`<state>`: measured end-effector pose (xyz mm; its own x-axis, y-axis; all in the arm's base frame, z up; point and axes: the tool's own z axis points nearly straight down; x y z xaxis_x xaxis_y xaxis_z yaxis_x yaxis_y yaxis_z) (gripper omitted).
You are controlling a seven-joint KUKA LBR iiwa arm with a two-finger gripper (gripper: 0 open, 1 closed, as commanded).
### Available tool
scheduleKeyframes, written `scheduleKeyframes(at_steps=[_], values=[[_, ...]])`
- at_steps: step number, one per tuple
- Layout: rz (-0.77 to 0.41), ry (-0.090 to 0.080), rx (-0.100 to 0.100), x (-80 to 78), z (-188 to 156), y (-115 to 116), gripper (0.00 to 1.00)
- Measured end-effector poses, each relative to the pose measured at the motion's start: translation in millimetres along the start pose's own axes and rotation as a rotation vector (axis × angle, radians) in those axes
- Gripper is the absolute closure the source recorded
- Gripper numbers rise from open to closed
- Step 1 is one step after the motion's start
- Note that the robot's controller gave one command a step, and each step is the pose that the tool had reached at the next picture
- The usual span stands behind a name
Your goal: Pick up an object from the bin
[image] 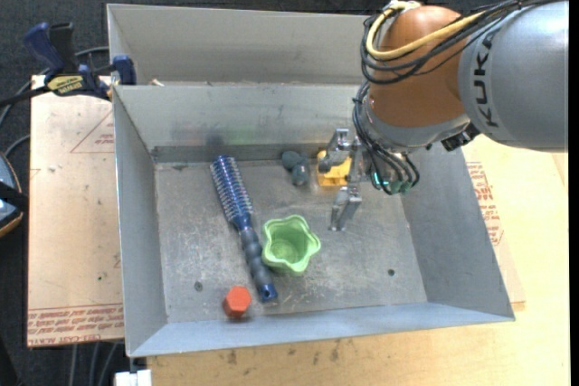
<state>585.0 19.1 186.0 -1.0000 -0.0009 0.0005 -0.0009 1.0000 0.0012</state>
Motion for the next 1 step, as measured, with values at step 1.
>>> scheduleKeyframes(at_steps=[1], values=[[-0.184,0.005,-0.002,59.9,68.6,67.6,0.00]])
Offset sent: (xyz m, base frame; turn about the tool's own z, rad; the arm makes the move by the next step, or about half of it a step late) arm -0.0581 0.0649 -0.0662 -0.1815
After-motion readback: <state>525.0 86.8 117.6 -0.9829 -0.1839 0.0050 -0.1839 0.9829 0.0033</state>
